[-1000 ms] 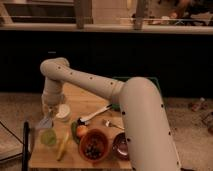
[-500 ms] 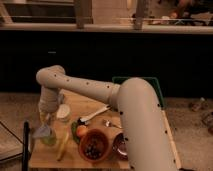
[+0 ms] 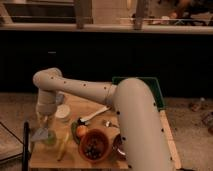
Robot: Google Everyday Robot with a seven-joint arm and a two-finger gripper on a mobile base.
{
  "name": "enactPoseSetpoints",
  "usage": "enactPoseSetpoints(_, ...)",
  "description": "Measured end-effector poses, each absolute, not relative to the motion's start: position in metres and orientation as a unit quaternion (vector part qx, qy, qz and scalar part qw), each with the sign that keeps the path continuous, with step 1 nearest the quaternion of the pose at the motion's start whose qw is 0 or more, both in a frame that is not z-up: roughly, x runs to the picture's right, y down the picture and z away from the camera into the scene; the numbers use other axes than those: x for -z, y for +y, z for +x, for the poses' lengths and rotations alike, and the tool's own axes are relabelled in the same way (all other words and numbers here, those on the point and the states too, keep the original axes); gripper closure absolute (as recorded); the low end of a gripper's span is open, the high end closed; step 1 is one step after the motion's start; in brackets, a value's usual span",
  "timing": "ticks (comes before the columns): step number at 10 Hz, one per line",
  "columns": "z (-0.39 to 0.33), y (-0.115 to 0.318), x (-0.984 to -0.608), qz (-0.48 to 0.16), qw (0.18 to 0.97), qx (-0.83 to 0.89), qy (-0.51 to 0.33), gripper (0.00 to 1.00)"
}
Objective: Place towel in plastic cup
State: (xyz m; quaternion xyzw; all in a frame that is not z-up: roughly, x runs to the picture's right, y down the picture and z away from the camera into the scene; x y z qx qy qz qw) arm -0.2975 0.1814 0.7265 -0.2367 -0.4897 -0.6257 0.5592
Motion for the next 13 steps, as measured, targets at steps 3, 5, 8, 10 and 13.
enactPoseSetpoints(3, -0.29, 0.184, -0.727, -0.245, 0.558, 0.622, -0.492, 0.48)
enactPoseSetpoints(5, -0.286, 0.186, -0.727, -0.25, 0.556, 0.621, -0.493, 0.28)
enactPoseSetpoints(8, -0.281, 0.188, -0.729, -0.253, 0.557, 0.619, -0.493, 0.2)
enactPoseSetpoints(10, -0.282, 0.188, -0.73, -0.251, 0.559, 0.616, -0.495, 0.2)
enactPoseSetpoints(13, -0.282, 0.186, -0.732, -0.25, 0.566, 0.609, -0.496, 0.2)
